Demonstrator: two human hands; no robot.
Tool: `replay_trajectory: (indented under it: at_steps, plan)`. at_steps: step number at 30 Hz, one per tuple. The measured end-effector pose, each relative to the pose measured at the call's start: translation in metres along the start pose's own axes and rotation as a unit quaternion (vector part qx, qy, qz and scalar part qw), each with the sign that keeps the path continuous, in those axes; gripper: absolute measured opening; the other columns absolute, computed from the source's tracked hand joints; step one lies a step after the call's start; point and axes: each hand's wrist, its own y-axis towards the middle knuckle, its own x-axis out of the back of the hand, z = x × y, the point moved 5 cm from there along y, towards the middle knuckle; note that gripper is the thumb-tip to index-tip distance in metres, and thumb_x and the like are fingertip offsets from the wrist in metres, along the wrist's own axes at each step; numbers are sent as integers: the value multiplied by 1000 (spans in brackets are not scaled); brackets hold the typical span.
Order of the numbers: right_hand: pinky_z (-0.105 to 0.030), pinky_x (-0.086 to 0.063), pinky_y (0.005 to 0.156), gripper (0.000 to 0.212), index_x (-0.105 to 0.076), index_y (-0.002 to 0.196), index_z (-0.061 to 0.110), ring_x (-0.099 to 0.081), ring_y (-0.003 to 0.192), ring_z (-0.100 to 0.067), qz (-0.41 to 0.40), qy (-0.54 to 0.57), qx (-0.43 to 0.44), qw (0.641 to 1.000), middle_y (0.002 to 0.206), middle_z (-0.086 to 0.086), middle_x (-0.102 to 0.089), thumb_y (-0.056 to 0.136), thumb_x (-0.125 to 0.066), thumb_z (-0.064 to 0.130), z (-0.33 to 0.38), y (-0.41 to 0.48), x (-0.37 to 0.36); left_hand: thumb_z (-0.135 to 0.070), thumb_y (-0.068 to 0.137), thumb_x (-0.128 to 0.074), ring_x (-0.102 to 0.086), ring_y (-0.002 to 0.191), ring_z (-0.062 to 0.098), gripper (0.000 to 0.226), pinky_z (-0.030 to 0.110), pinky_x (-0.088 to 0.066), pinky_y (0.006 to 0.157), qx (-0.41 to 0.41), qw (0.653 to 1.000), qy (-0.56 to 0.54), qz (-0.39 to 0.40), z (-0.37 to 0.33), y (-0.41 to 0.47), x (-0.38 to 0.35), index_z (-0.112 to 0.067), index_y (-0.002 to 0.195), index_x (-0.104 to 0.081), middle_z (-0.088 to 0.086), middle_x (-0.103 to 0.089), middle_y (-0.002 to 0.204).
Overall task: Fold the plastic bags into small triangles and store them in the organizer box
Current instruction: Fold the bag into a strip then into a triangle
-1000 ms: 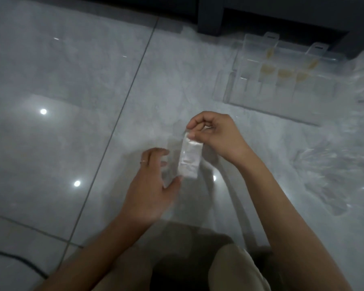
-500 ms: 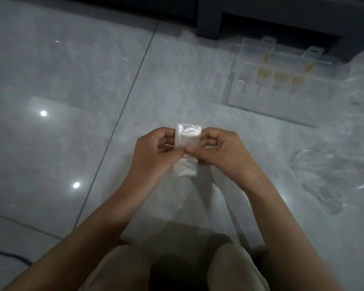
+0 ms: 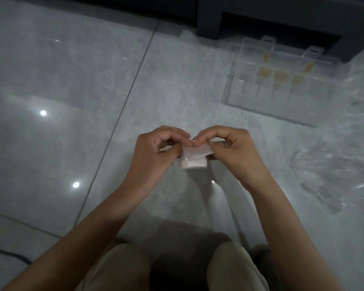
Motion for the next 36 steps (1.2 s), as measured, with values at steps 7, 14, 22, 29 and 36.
replay_trajectory:
  at_steps: [7,14,22,29,36]
  plan:
    - [-14,-49,67,32,-75,83,14,-63,83,-2,-7,-83,92,992,93,3,-66,77,-54,-10,8,-1,-2,15,84,-56,-71,84,14,29,25,-56,75,18,999,-34,-12,2,2,0,-8,76,-71,1,-73,88]
    - [-7,-34,59,32,-78,77,12,-54,64,-8,-44,-179,144,972,95,11,-64,77,-56,-12,10,-2,-4,-22,101,-42,-72,77,20,27,26,-58,64,302,924,-230,32,15,-3,-15,-7,102,-65,13,-73,93]
    - [-12,-39,57,31,-78,78,10,-58,66,-15,-66,-292,225,927,102,4,-62,75,-55,-10,12,-3,-3,-11,92,-59,-73,86,22,14,19,-57,69,259,949,-169,56,12,-5,-15,-3,96,-71,14,-75,93]
    - [-28,-53,53,18,-63,105,17,-67,67,-22,-150,-1,-12,989,83,8,-67,89,-53,18,-3,-2,1,5,87,-60,-72,79,13,17,18,-56,71,193,965,-176,8,9,1,-14,-7,92,-71,6,-75,83]
    - [-23,-43,55,18,-64,77,23,-55,58,-8,-212,-142,39,966,68,12,-63,94,-59,22,0,-2,-6,5,91,-56,-71,79,10,19,18,-56,71,158,974,-163,1,1,0,-25,-5,102,-68,6,-74,87]
